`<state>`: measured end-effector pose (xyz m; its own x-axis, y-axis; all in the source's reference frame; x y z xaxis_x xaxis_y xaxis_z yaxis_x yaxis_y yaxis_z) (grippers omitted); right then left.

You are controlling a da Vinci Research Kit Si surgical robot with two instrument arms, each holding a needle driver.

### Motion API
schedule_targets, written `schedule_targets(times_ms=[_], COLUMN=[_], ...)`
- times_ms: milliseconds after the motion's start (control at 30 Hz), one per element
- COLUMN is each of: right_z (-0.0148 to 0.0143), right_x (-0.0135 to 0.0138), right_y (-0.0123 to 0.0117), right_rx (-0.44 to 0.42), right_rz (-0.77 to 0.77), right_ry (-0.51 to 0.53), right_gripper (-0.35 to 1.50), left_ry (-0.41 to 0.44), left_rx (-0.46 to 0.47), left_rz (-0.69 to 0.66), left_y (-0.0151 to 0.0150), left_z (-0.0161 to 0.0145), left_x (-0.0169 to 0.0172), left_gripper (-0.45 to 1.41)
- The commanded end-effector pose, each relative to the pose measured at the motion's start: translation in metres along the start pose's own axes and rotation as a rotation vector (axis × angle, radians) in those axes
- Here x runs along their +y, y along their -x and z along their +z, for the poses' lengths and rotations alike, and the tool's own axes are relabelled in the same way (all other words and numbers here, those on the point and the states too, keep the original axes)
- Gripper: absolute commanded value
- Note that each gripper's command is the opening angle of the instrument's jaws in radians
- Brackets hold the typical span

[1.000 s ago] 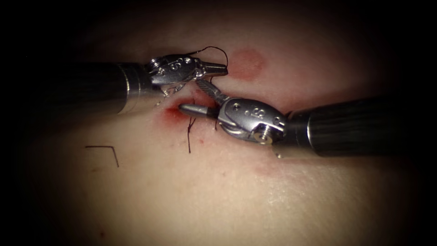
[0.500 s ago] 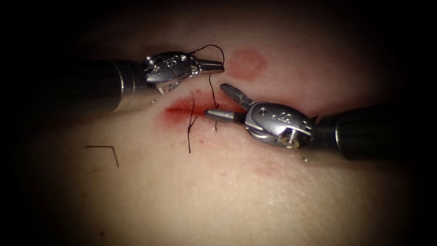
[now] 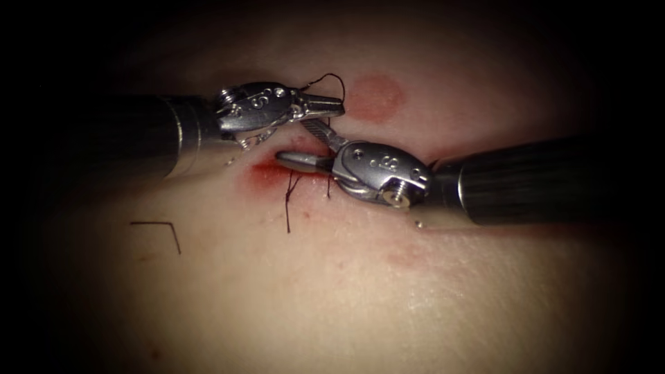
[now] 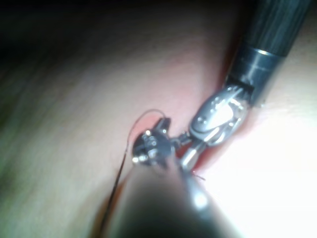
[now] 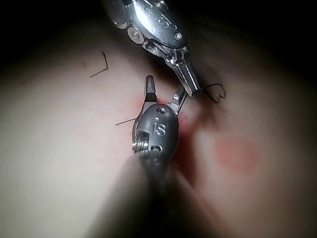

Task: Wound Closure
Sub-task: Grab the long suture with the left gripper and use the right gripper to cut it.

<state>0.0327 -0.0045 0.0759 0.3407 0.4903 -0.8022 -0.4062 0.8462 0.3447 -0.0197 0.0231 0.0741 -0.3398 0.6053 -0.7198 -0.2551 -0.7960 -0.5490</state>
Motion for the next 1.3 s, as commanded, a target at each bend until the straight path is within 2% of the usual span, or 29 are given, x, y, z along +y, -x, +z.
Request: schedule_targets(times_ms=[33,533,767,867,933,1133,1300], right_z=[0.0010,0.0024,-0.0034,-0.0061,-0.0064,-0.0035,0.0001], right_x=[-0.0001,-0.0009,-0.0032,-0.0027,-0.0021,0.0008,0.0008], right_y=[0.0006,0.0011,0.0017,0.0023,0.0025,0.0036,0.0052], right_rx=[-0.001,-0.004,-0.009,-0.024,-0.025,-0.024,-0.048], right_rz=[-0.001,-0.002,-0.018,-0.022,-0.021,-0.007,0.007], right_ry=[0.000,-0.010,-0.033,-0.019,-0.012,0.019,-0.011], right_gripper=[1.48,1.48,1.48,1.48,1.48,1.48,1.48], left_ry=[0.003,0.010,0.016,0.016,0.016,0.016,0.017], left_rx=[0.001,0.002,0.005,0.007,0.007,0.006,0.005], left_rz=[-0.002,0.003,0.004,0.006,0.006,0.006,0.010], left_y=[0.0002,0.0001,0.0004,0.0006,0.0006,0.0006,0.0005], left_z=[0.0008,0.0004,-0.0003,-0.0005,-0.0005,-0.0007,-0.0010], left_x=[-0.0002,-0.0002,-0.0018,-0.0016,-0.0014,-0.0007,-0.0004], left_gripper=[-0.45,-0.45,-0.45,-0.45,-0.45,-0.45,-0.45])
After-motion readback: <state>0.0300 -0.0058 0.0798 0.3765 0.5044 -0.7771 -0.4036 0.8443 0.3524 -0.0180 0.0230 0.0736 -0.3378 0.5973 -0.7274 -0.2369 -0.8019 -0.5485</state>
